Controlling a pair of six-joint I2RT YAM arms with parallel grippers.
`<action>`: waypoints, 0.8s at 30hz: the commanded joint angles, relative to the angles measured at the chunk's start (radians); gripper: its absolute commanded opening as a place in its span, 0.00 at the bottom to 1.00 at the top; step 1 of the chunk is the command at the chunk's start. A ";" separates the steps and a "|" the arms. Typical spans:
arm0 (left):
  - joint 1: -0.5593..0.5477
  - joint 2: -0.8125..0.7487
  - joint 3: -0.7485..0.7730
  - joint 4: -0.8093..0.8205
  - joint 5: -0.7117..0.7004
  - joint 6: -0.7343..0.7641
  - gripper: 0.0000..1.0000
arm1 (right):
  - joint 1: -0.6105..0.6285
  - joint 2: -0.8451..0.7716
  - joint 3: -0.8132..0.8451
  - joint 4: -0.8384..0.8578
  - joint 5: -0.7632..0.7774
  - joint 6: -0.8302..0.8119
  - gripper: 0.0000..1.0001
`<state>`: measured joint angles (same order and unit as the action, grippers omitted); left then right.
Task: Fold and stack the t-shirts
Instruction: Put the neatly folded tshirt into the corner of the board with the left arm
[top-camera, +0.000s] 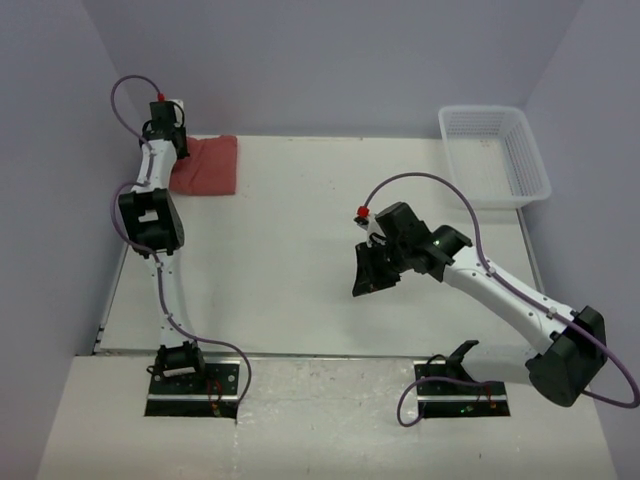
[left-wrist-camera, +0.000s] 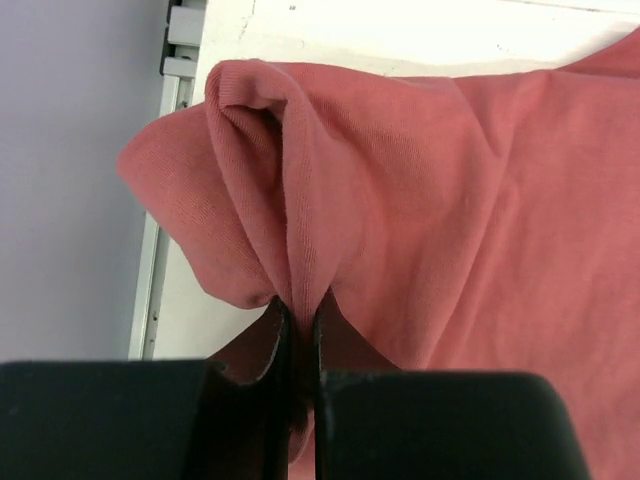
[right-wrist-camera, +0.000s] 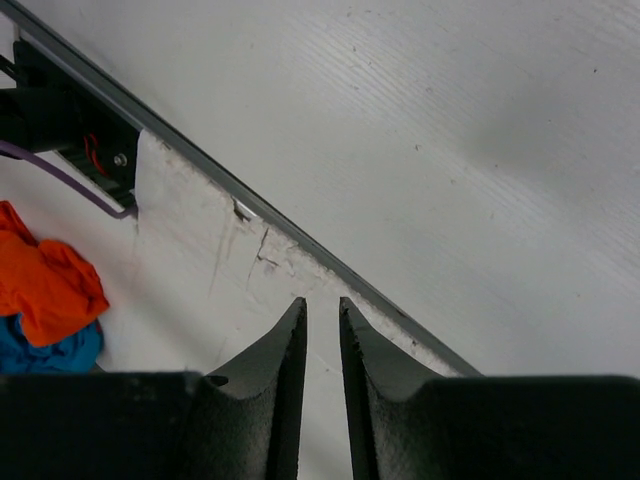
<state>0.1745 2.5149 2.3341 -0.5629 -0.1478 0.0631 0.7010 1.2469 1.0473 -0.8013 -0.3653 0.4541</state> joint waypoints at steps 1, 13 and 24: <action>-0.001 0.019 0.068 0.044 0.011 0.041 0.00 | 0.005 -0.043 0.048 -0.035 0.003 -0.006 0.20; 0.011 -0.030 -0.039 0.254 -0.189 0.049 0.20 | 0.003 -0.027 0.010 -0.019 -0.015 0.014 0.18; -0.035 -0.362 -0.429 0.674 -0.288 0.076 1.00 | 0.006 -0.035 -0.047 0.020 -0.041 0.050 0.17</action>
<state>0.1715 2.3528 2.0006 -0.1795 -0.3508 0.0948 0.7013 1.2255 1.0088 -0.8135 -0.3676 0.4789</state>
